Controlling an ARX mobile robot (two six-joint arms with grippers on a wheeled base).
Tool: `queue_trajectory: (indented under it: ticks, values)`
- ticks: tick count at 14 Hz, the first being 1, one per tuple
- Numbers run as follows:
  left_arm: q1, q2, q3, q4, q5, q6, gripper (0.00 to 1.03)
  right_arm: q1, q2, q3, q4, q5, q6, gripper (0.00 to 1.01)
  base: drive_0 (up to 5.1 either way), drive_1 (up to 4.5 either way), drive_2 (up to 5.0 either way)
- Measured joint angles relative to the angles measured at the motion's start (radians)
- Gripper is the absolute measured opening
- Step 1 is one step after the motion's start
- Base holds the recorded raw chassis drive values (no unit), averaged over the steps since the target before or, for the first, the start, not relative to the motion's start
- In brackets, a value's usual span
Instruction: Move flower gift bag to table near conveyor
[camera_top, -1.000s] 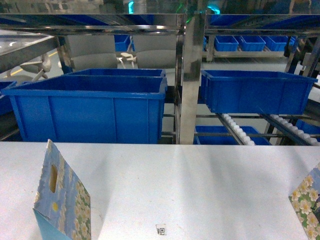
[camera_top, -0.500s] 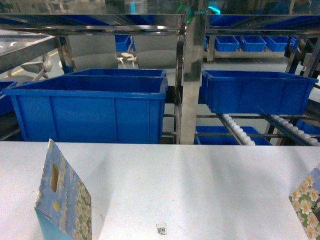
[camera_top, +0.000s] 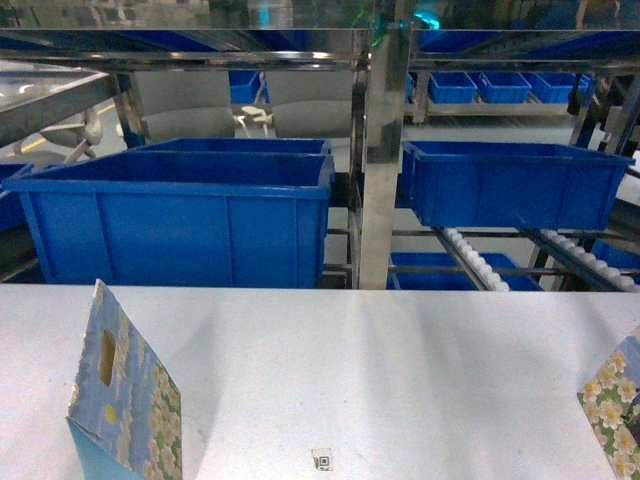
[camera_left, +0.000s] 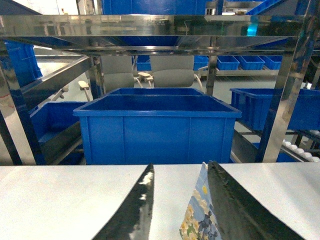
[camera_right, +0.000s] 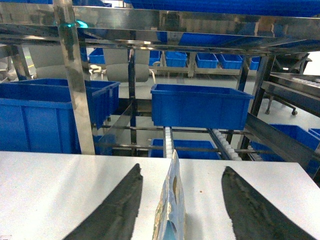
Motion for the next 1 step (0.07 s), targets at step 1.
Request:
queue_trajectory:
  ticks: [1]
  values:
    - [0.0,0.0,0.0,0.0,0.0,0.0,0.46,0.0,0.0,0.0,0.0,0.0,0.0,0.55,0.0,0.0,0.0]
